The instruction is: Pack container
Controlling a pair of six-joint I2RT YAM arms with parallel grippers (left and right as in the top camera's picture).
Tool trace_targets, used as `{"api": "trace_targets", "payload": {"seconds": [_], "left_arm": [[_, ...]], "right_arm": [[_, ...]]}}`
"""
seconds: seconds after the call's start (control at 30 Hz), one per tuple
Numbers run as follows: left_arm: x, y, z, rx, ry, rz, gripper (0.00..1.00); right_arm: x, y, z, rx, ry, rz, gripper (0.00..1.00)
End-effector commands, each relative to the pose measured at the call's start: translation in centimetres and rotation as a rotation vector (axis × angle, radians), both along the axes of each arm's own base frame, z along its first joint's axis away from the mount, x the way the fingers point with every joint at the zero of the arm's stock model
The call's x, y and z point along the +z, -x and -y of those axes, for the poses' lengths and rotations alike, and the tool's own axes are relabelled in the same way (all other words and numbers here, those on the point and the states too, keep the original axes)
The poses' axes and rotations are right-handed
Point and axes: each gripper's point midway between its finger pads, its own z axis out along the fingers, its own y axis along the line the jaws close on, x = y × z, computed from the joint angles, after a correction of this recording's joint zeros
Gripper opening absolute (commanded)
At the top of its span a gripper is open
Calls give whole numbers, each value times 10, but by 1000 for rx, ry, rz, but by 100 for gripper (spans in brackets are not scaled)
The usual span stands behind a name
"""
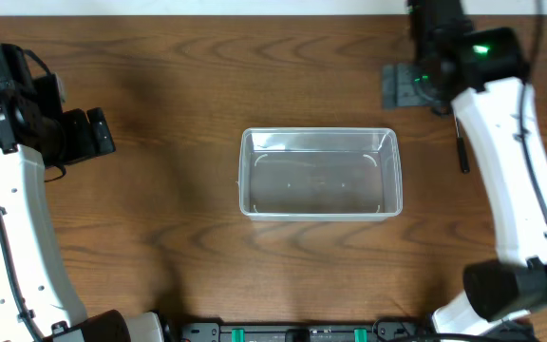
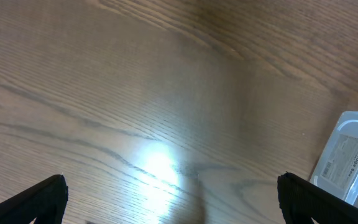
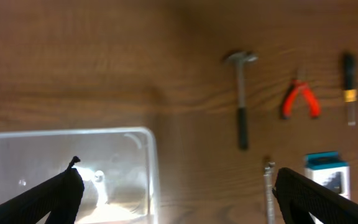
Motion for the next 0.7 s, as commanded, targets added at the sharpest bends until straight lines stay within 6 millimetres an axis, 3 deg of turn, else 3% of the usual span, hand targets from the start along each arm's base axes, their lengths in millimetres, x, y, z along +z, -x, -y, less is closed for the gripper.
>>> {"api": "trace_targets", "payload": {"seconds": [0.0,0.23,0.5,0.67], "left_arm": [[4,0,0,10,8,15,98],[4,0,0,10,7,18,98],[4,-1,3,1,23,23,98],[13,-15,55,-284,227,121,98]], "right_arm": [[50,11,26,-24,35,138,99],[78,41,41,-40,60,187,99],[65,68,67,-100,68,69,99],[57,70,48,24,-65,25,99]]}}
